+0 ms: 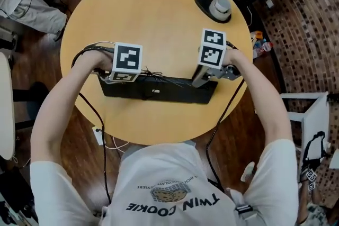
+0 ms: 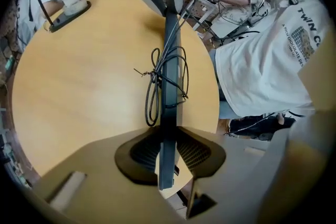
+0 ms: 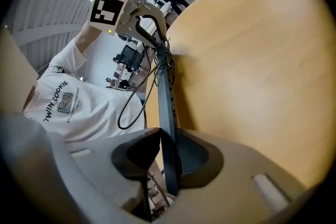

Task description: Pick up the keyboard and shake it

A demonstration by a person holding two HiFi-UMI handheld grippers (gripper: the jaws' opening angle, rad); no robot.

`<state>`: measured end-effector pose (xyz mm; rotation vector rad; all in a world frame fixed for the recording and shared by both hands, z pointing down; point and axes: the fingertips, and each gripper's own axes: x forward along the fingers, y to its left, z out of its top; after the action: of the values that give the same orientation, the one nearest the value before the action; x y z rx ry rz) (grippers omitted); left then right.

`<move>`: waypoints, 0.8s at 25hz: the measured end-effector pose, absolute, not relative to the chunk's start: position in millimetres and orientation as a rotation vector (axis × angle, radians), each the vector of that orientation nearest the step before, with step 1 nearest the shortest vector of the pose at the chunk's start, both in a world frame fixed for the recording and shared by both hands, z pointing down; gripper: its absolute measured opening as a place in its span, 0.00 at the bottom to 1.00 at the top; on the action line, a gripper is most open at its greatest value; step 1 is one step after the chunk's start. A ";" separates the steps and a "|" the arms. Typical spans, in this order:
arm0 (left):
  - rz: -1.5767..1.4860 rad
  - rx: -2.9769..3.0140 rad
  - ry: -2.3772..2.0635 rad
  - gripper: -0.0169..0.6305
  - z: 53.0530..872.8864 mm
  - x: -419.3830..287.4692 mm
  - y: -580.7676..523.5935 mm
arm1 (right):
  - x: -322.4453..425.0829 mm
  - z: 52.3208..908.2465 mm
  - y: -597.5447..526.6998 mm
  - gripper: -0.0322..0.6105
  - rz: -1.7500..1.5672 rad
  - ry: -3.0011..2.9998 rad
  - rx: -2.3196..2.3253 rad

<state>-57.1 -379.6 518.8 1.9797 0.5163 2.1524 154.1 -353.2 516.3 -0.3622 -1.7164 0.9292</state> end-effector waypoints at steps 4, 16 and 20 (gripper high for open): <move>2.109 1.938 0.538 0.19 536.6 -51.7 -395.0 | 160.3 530.6 -375.7 0.21 0.992 -1.729 -0.383; 2.106 1.802 0.562 0.23 578.0 -80.1 -411.0 | 134.7 568.2 -420.1 0.21 1.112 -1.743 -0.409; 2.099 1.764 0.536 0.23 584.6 -82.7 -414.3 | 132.2 574.6 -427.2 0.22 1.153 -1.772 -0.362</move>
<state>-82.7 -414.3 584.6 1.7641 0.5356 2.0987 132.2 -427.2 574.6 -0.3617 -1.7725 1.1533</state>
